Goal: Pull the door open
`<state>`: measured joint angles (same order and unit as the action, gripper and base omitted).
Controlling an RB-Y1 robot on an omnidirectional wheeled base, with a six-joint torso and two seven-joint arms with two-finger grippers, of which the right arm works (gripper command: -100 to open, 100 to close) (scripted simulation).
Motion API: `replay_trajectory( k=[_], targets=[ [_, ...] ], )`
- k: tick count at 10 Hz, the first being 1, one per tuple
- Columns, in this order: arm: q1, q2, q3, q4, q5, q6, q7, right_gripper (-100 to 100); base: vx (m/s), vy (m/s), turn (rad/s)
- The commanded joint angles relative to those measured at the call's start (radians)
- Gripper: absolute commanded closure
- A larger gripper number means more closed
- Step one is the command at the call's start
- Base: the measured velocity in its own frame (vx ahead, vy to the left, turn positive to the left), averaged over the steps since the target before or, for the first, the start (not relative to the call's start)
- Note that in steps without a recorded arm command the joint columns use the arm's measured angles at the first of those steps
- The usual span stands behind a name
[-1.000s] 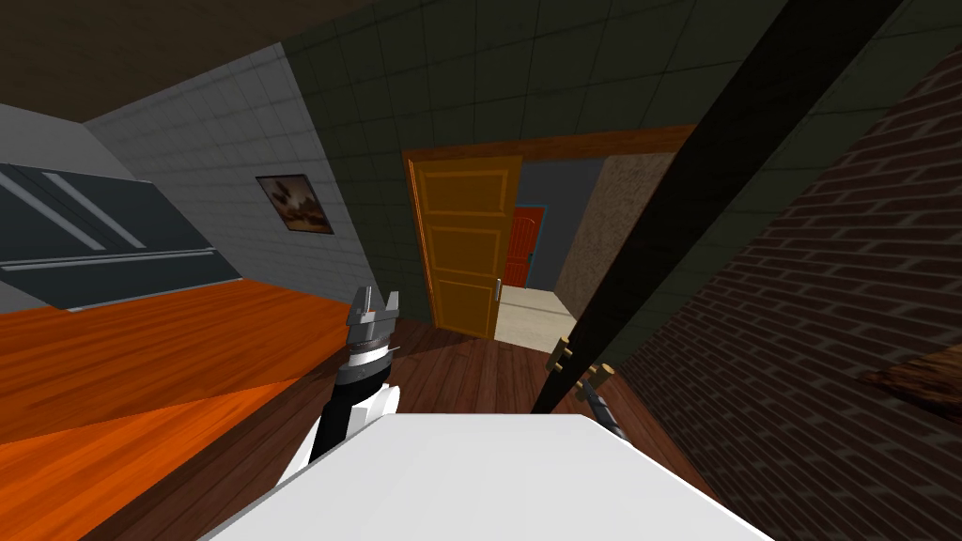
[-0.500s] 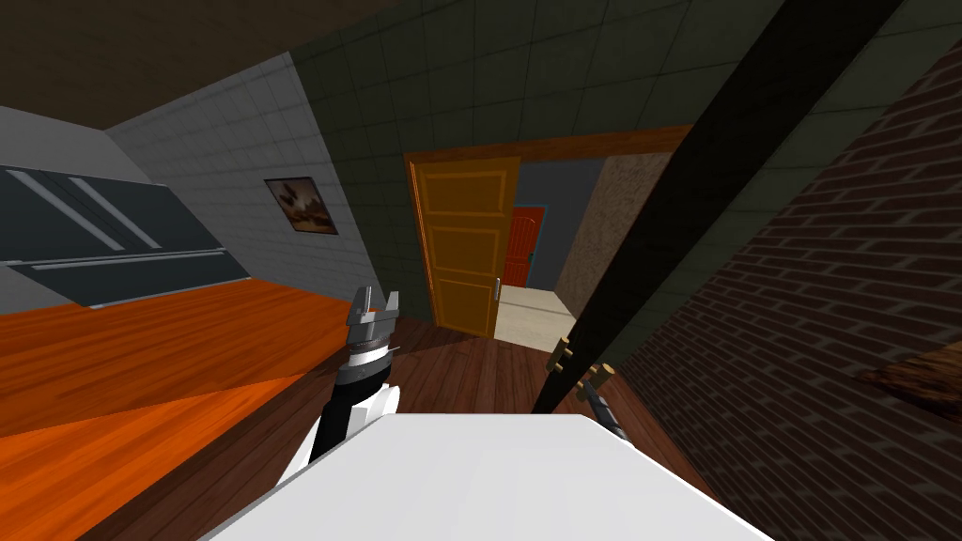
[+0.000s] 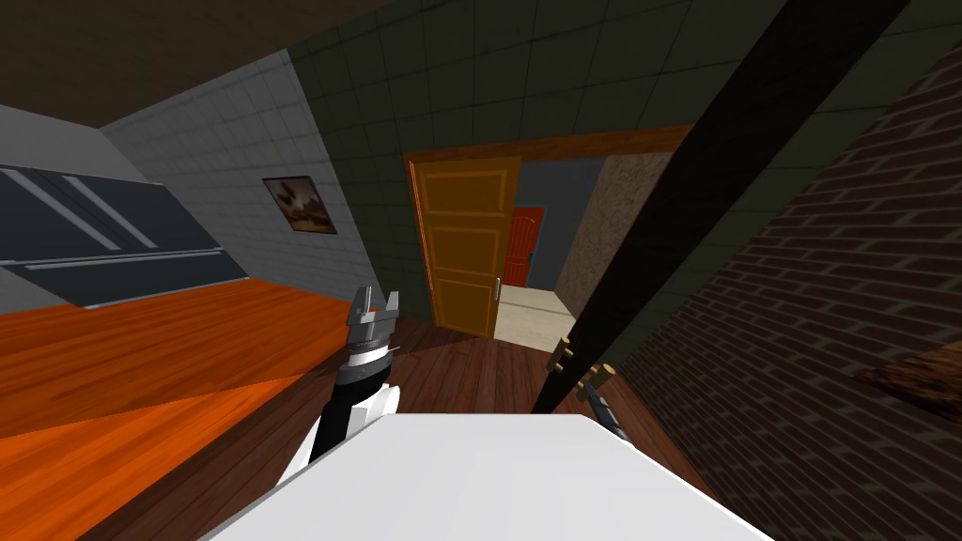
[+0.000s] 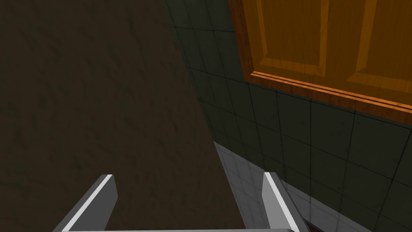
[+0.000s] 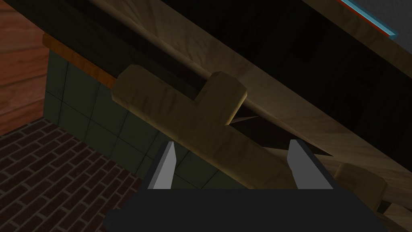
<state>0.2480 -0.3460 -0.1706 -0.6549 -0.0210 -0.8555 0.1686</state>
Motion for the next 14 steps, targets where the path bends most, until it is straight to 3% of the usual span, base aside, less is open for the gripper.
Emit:
replay_trajectory(
  k=[1,3,14],
  targets=[
    [-0.009,0.012,0.004,-0.008,-0.007,0.01,-0.031,100,0.0,0.0,0.0],
    [-0.009,0.001,0.01,0.004,-0.005,-0.003,-0.03,100,-0.029,-0.021,0.011],
    [-0.011,0.001,0.013,0.005,-0.007,-0.004,-0.041,100,-0.011,-0.009,0.005]
  ],
)
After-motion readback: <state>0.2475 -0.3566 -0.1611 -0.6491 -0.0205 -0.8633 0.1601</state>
